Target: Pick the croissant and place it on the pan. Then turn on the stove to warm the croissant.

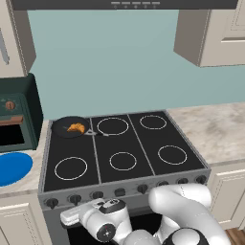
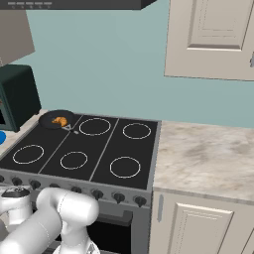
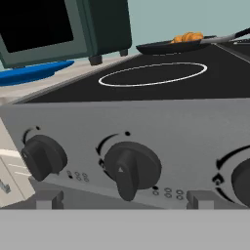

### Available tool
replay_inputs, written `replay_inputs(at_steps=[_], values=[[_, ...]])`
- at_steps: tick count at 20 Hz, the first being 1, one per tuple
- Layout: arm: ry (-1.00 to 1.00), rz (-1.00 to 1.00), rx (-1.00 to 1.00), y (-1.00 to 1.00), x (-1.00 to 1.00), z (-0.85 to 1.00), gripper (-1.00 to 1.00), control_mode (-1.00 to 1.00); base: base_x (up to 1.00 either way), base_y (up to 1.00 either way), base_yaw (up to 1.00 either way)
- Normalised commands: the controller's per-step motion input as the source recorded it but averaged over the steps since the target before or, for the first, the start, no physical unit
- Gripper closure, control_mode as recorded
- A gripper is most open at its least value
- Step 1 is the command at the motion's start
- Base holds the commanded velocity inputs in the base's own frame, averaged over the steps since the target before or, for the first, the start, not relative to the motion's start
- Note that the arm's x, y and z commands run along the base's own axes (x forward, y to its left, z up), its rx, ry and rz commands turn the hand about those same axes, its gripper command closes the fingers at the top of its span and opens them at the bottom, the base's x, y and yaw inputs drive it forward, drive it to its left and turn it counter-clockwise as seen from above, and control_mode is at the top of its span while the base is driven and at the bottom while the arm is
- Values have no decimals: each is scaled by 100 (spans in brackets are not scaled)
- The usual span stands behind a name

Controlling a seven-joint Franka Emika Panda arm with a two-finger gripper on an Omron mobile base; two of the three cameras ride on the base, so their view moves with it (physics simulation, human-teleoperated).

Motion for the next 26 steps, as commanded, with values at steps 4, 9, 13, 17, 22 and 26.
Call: replay_inputs(at_steps=[4,9,13,17,22,26], values=[[0,0,1,0,19,-2,-100,-100,0,0,0],[0,0,1,0,18,0,-100,-100,0,0,0],[0,0,0,9,19,-10,-100,-100,0,0,0],[0,0,0,15,26,-9,-100,-100,0,0,0],[0,0,0,11,35,-14,-100,-100,0,0,0],[0,0,0,16,40,-23,-100,-100,0,0,0]])
